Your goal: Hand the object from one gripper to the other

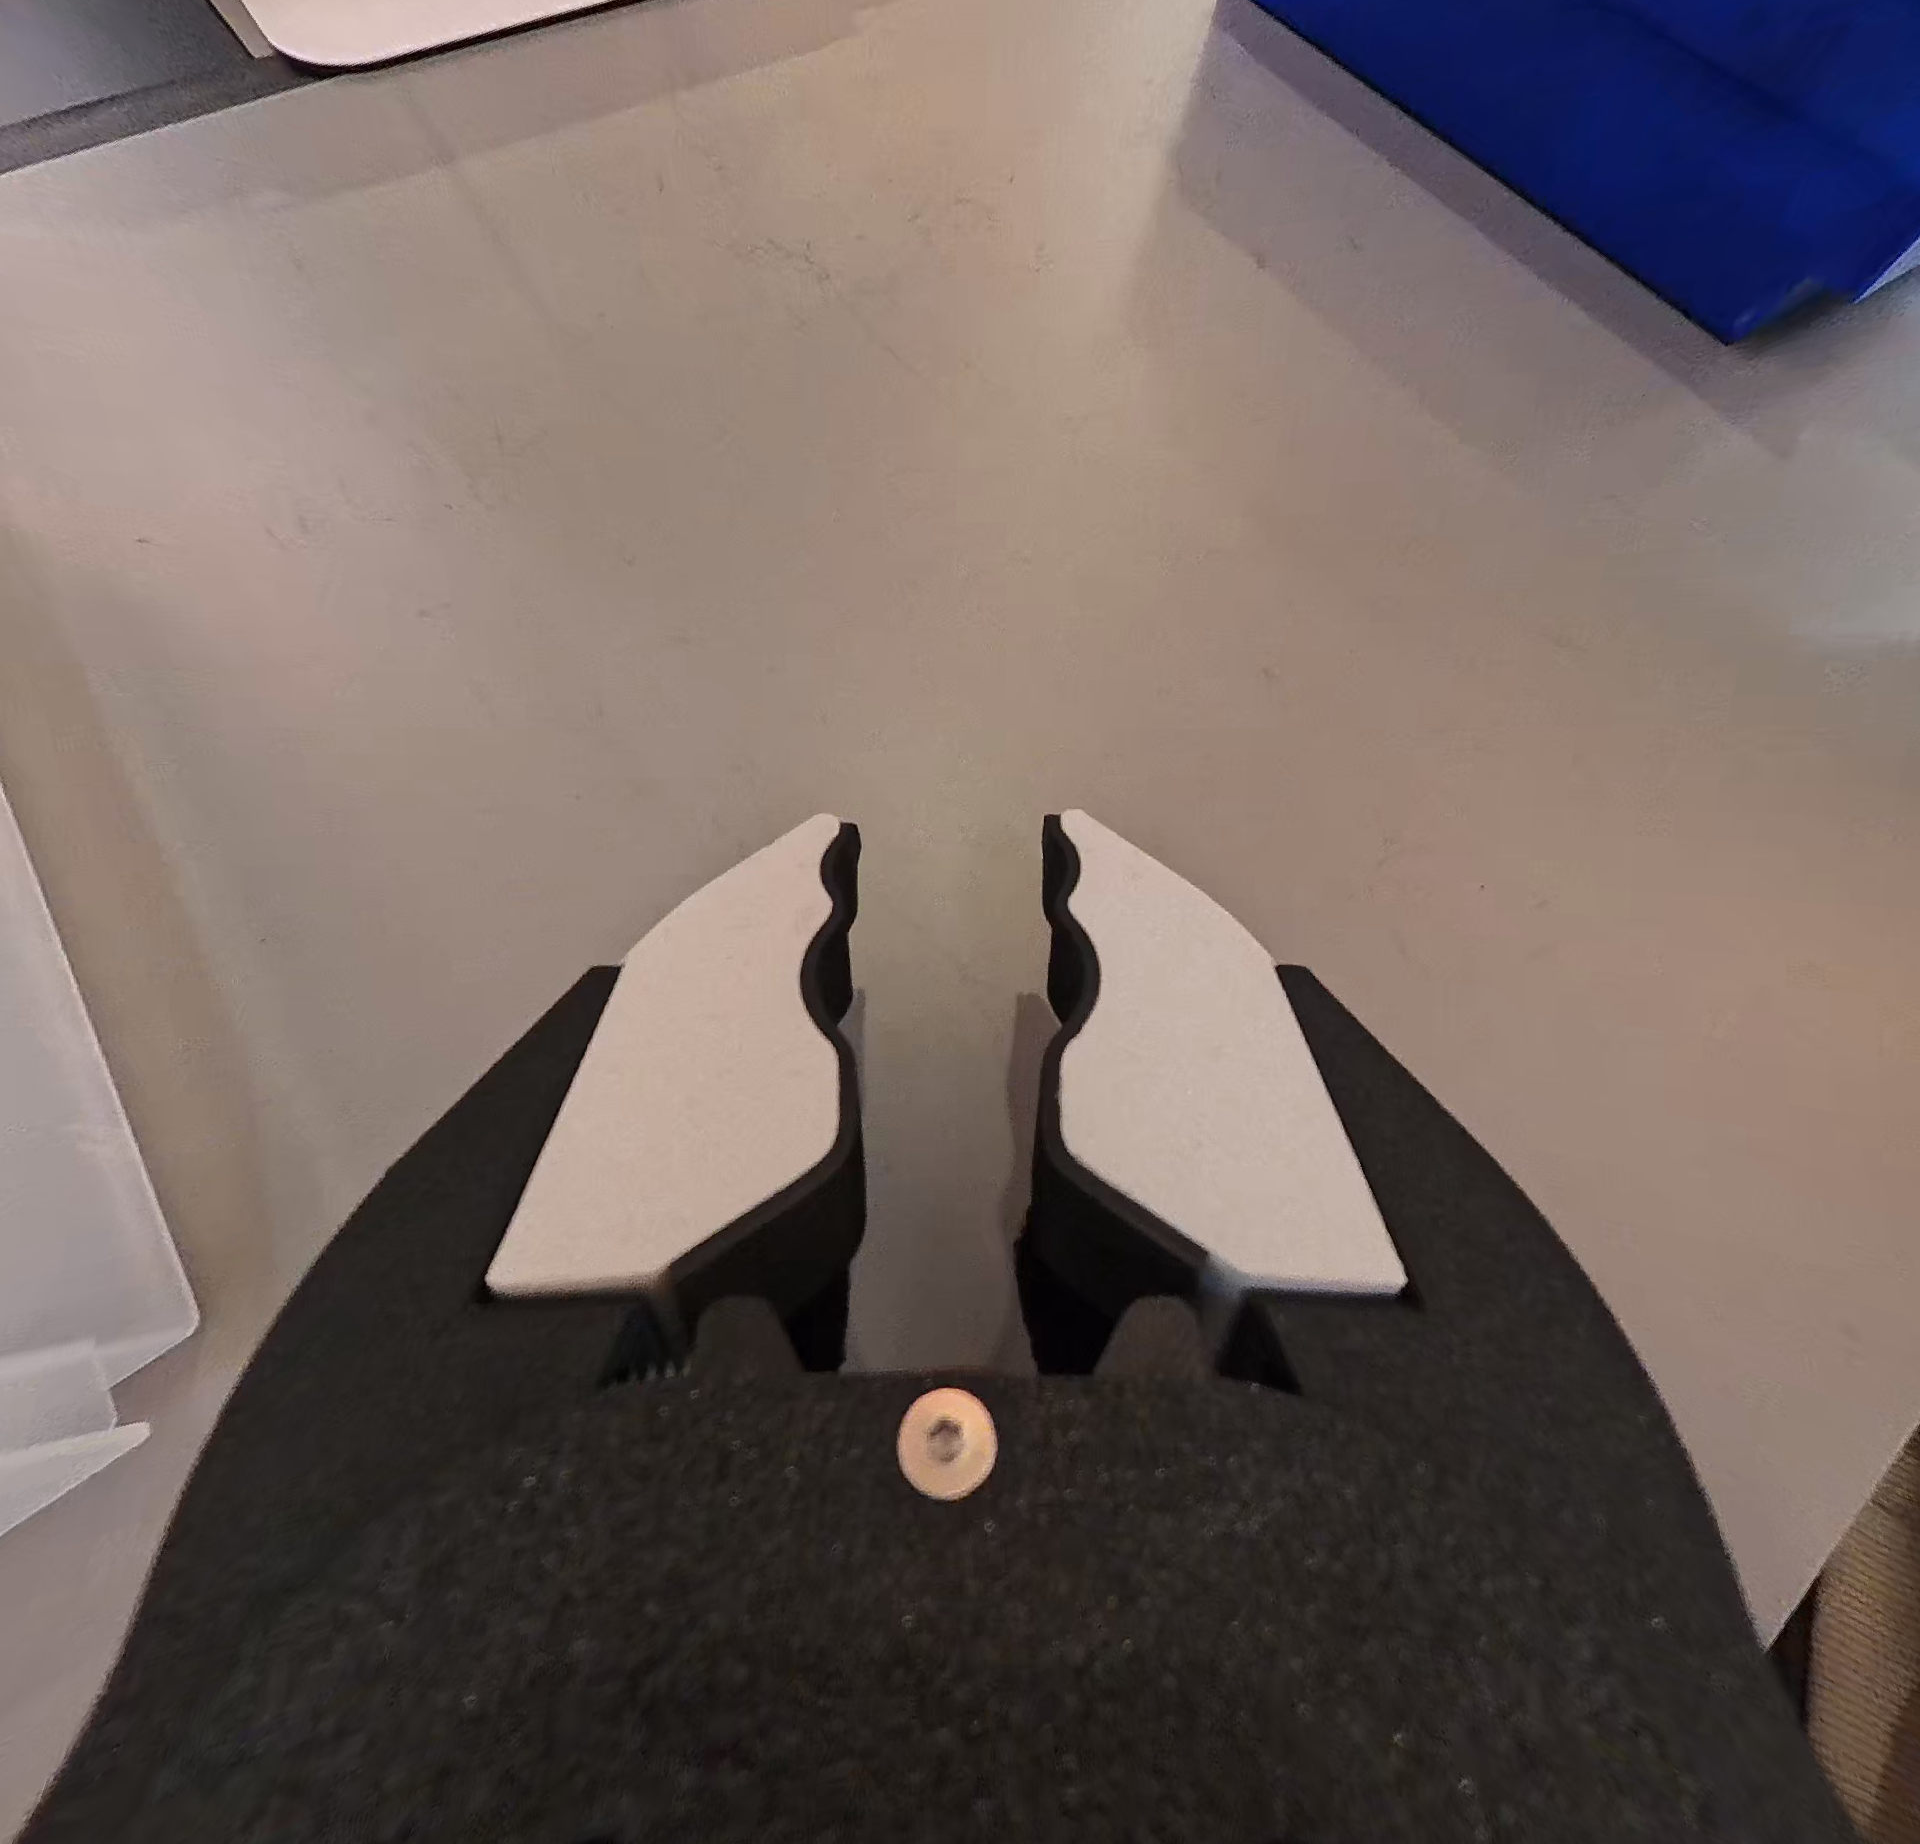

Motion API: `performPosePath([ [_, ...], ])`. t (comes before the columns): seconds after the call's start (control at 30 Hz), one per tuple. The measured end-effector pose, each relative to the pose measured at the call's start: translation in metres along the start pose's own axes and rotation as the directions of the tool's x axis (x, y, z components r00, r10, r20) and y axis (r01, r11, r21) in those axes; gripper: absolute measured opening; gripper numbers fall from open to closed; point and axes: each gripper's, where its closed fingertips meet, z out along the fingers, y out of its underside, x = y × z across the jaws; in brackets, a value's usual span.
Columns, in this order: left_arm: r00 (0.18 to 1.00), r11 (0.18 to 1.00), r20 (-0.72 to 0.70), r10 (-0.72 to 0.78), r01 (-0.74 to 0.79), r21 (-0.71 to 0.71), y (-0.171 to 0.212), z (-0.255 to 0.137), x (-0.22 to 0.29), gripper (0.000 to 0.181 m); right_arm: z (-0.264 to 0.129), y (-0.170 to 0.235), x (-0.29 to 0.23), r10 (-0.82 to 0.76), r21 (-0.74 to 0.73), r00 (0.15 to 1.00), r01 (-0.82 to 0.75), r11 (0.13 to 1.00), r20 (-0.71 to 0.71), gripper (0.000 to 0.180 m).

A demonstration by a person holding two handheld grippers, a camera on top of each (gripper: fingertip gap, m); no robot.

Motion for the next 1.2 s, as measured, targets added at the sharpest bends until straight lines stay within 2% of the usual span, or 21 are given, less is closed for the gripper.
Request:
performPosePath([
  [0.13,1.0,1.0,-0.001,0.0,0.0,0.011,-0.001,-0.001,0.0,0.036,0.003,-0.002,0.002,0.011,0.01,1.0,-0.011,1.0,0.006,0.017],
  [0.17,1.0,1.0,0.004,0.002,-0.003,0.023,-0.003,-0.003,-0.001,0.036,0.001,-0.002,0.002,0.003,0.017,1.0,-0.003,1.0,0.01,0.021],
  [0.23,1.0,0.999,0.006,0.003,-0.003,0.055,-0.009,-0.007,-0.001,0.037,-0.017,-0.004,0.005,-0.009,0.06,1.0,0.011,0.998,-0.025,0.043],
  [0.3,1.0,0.995,0.018,-0.01,0.008,0.097,-0.016,-0.016,-0.002,0.038,-0.056,-0.013,0.012,-0.004,0.193,0.996,0.022,0.981,-0.094,0.045],
  [0.37,0.999,0.989,0.029,-0.023,0.018,0.149,-0.02,-0.029,-0.004,0.041,-0.104,-0.027,0.01,-0.006,0.407,0.992,0.057,0.912,-0.126,0.048],
  [0.43,0.998,0.979,0.058,-0.033,0.02,0.202,-0.02,-0.049,-0.008,0.042,-0.143,-0.028,0.004,0.01,0.613,0.989,0.084,0.785,-0.149,0.047],
  [0.5,0.989,0.97,0.139,-0.044,0.009,0.244,-0.013,-0.073,-0.019,0.044,-0.156,-0.018,-0.009,0.023,0.753,0.987,0.106,0.65,-0.158,0.048],
  [0.57,0.981,0.953,0.191,-0.033,-0.027,0.303,-0.009,-0.095,-0.025,0.049,-0.137,0.0,-0.032,0.061,0.82,0.992,0.056,0.57,-0.111,0.049],
  [0.6,0.968,0.946,0.246,-0.047,-0.036,0.323,-0.005,-0.104,-0.032,0.05,-0.117,0.011,-0.047,0.071,0.828,0.995,0.015,0.561,-0.066,0.049],
  [0.67,0.954,0.944,0.294,-0.051,-0.05,0.327,0.004,-0.109,-0.038,0.05,-0.073,0.037,-0.074,0.069,0.794,0.997,-0.055,0.605,0.017,0.053],
  [0.73,0.953,0.958,0.298,-0.047,-0.041,0.283,0.009,-0.104,-0.038,0.059,-0.046,0.055,-0.092,0.087,0.756,0.992,-0.126,0.643,0.091,0.06],
  [0.8,0.963,0.968,0.268,-0.038,-0.031,0.25,0.012,-0.097,-0.03,0.059,-0.051,0.055,-0.104,0.061,0.759,0.987,-0.155,0.632,0.151,0.067],
  [0.9,0.97,0.972,0.243,-0.027,-0.031,0.233,0.013,-0.09,-0.018,0.057,-0.064,0.052,-0.098,0.063,0.829,0.995,-0.094,0.551,0.071,0.062],
  [1.03,0.986,0.973,0.168,-0.023,-0.016,0.228,0.007,-0.074,-0.002,0.059,-0.054,0.04,-0.099,0.073,0.841,0.997,-0.06,0.537,0.025,0.066],
  [1.13,0.992,0.981,0.123,-0.002,-0.022,0.195,0.005,-0.058,0.012,0.061,-0.038,0.019,-0.106,0.088,0.793,0.992,-0.127,0.596,0.093,0.066],
  [1.2,0.998,0.978,0.055,-0.029,0.017,0.208,-0.003,-0.048,0.031,0.058,-0.036,0.009,-0.116,0.081,0.777,0.988,-0.154,0.61,0.132,0.073],
])
